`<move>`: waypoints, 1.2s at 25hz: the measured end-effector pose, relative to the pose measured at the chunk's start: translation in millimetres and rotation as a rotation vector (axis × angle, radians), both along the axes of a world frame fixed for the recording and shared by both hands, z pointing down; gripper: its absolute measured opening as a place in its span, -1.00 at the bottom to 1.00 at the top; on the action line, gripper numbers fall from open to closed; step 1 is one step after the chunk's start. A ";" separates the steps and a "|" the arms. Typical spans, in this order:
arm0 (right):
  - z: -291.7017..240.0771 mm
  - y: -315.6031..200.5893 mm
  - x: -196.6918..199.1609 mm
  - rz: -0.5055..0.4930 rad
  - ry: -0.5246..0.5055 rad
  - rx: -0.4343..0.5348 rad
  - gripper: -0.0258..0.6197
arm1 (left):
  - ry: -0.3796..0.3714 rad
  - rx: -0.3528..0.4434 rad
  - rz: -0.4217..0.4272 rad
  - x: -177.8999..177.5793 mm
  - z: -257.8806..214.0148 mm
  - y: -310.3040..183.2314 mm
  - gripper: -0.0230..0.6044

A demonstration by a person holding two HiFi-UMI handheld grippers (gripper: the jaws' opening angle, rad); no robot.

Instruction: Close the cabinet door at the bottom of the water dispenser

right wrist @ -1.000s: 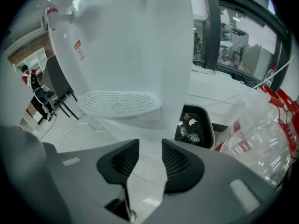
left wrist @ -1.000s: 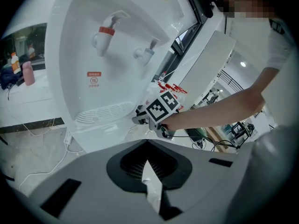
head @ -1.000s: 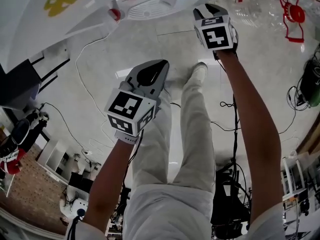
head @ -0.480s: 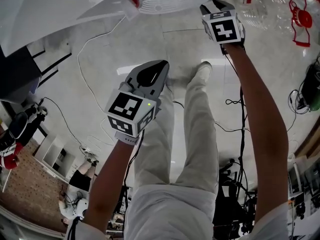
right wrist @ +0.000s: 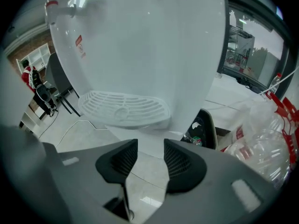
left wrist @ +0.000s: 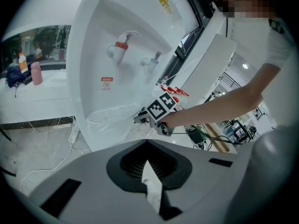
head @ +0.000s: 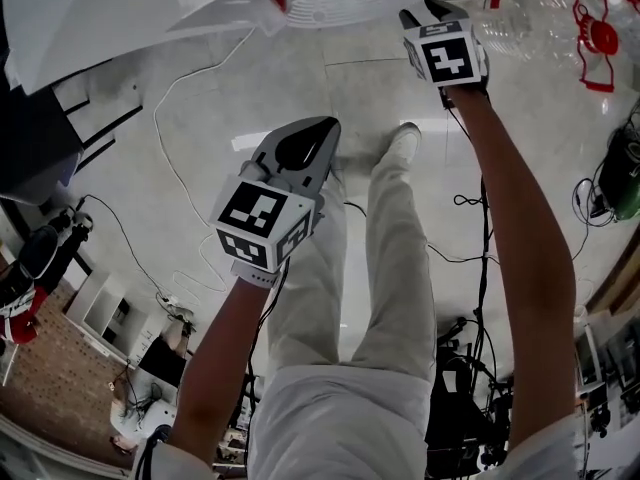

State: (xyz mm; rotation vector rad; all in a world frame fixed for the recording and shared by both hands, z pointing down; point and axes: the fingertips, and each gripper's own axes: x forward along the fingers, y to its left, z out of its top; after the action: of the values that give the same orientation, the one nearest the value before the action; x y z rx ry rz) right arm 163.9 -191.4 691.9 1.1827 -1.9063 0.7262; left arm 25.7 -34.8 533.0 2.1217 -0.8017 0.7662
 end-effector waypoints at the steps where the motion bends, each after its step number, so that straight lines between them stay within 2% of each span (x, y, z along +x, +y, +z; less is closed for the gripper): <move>1: -3.3 3.0 0.5 0.004 -0.003 0.002 -0.39 | 0.003 0.001 0.004 1.5 -2.7 0.9 -0.91; 6: -37.5 18.9 2.1 0.016 -0.021 0.031 -0.39 | 0.019 0.025 0.027 8.1 -26.6 4.0 -0.91; 9: -68.6 34.1 -4.1 -0.016 -0.020 0.056 -0.40 | 0.020 0.037 0.043 5.5 -47.9 10.4 -0.91; 13: -118.7 49.0 -12.3 -0.057 -0.019 0.109 -0.59 | 0.029 0.058 0.055 1.4 -79.8 17.7 -0.91; 19: -192.6 70.0 -28.5 -0.054 -0.040 0.178 -0.87 | 0.055 0.093 0.070 -4.7 -118.1 22.7 -0.91; 30: -307.8 123.1 -68.9 -0.048 -0.098 0.248 -0.89 | 0.110 0.156 0.034 -46.6 -199.2 28.0 -0.91</move>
State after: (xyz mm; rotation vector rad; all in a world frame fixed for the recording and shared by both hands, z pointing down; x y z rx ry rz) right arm 95.0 -68.3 384.1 1.2658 -2.1467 0.5414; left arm -20.9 -6.7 333.8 2.2994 -0.7905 0.6156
